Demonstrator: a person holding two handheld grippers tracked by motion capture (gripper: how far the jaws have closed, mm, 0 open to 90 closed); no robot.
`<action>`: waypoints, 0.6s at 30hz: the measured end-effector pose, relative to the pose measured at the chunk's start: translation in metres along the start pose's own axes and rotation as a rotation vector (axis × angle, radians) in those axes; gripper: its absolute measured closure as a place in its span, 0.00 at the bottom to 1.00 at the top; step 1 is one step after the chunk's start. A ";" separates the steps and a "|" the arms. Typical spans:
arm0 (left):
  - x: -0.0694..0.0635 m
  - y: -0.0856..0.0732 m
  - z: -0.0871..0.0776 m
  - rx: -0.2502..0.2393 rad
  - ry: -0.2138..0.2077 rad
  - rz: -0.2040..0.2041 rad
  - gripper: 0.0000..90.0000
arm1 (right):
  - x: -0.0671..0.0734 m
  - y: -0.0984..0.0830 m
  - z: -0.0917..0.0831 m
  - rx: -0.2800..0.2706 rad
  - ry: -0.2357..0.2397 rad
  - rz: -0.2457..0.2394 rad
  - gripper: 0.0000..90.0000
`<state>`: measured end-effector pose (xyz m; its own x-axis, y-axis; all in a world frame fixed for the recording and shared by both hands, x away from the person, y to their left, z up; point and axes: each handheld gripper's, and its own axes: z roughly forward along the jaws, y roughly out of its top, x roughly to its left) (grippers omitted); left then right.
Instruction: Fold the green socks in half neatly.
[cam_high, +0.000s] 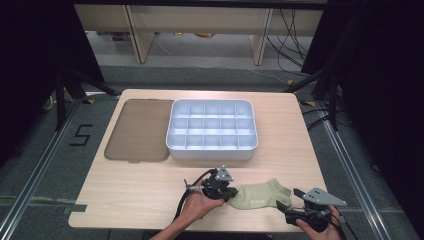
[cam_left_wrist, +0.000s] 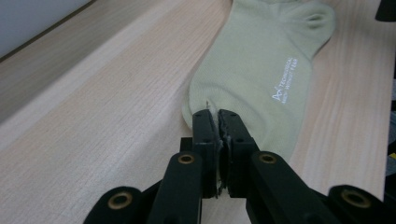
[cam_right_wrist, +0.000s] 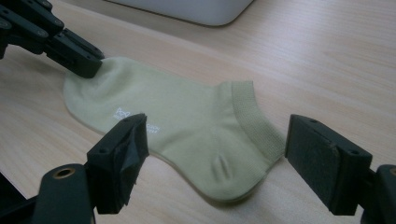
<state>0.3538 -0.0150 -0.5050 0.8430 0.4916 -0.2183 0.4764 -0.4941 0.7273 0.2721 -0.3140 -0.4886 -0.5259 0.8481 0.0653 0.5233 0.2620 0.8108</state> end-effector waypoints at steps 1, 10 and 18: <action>0.000 0.000 0.000 0.000 0.000 0.000 0.95 | 0.000 0.000 0.000 0.000 0.000 0.000 0.24; -0.009 0.008 -0.017 -0.021 -0.042 0.009 0.95 | 0.000 0.000 0.000 -0.004 0.005 0.016 0.25; -0.007 0.014 -0.038 -0.036 -0.060 -0.015 0.95 | 0.000 0.000 0.000 -0.006 0.002 0.027 0.25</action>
<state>0.3451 0.0020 -0.4688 0.8497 0.4546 -0.2672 0.4809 -0.4605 0.7461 0.2718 -0.3140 -0.4887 -0.5129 0.8539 0.0881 0.5329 0.2362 0.8125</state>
